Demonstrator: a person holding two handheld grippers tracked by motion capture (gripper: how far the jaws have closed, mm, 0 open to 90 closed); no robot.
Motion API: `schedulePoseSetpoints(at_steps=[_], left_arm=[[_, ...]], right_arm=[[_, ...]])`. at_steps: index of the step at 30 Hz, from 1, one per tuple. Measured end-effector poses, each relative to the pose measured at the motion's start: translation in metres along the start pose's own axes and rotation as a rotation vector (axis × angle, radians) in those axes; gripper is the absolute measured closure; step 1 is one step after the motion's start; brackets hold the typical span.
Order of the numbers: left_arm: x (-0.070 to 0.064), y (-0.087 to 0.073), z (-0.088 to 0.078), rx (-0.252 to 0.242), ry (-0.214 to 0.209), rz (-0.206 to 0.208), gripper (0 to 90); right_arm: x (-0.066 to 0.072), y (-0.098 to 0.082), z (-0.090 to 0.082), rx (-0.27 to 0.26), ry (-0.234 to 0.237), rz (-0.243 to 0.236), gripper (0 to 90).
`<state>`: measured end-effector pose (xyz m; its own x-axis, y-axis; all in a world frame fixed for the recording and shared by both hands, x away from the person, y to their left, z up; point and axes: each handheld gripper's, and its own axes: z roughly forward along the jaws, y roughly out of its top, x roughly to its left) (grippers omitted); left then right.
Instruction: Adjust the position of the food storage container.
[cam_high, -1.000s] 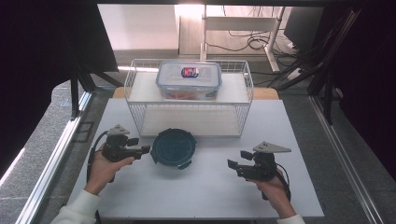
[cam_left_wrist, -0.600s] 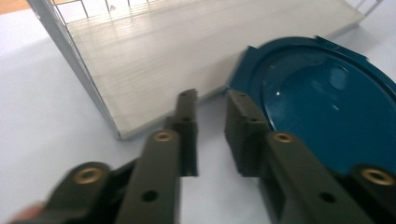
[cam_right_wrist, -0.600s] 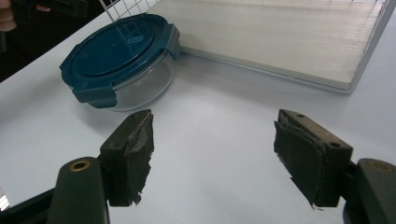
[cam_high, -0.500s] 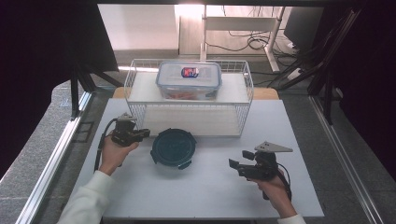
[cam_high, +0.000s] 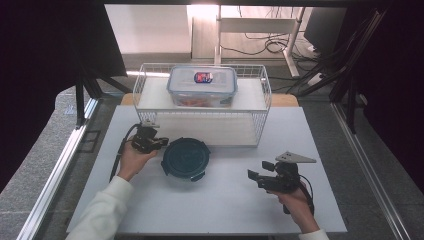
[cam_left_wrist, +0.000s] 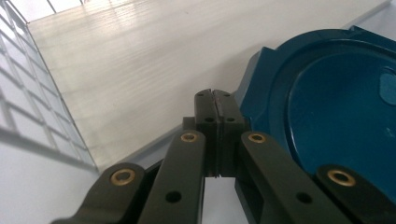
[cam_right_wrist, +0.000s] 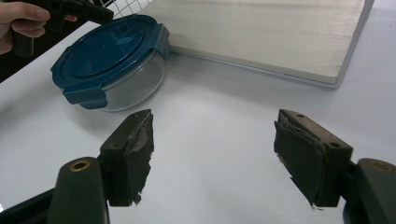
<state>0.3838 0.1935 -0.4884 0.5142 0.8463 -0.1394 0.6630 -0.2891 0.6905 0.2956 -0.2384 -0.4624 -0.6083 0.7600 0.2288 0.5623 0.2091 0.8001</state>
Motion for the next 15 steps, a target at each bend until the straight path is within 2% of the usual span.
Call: schedulePoseSetpoints(at_steps=[3, 8, 12, 13, 15], left_arm=[[-0.0001, -0.0007, 0.0061, 0.013, 0.0, 0.014, 89.9], [0.0016, -0.0012, 0.0072, 0.003, -0.011, 0.03, 90.0], [0.0035, -0.0013, 0.0083, -0.001, -0.032, 0.033, 90.0], [0.0037, -0.0013, 0.0087, -0.001, -0.039, 0.034, 90.0], [0.0026, -0.0012, 0.0096, -0.004, -0.059, 0.039, 90.0]], right_arm=[[-0.0012, -0.0008, 0.0, 0.001, 0.002, 0.002, 28.1], [-0.002, -0.0007, -0.0008, -0.004, 0.004, 0.012, 28.1], [-0.0027, -0.0008, -0.0007, -0.003, 0.006, 0.016, 28.3], [-0.0032, -0.0007, -0.0011, -0.005, 0.023, 0.032, 28.5], [-0.0044, -0.0006, -0.0018, -0.01, 0.026, 0.04, 28.6]])
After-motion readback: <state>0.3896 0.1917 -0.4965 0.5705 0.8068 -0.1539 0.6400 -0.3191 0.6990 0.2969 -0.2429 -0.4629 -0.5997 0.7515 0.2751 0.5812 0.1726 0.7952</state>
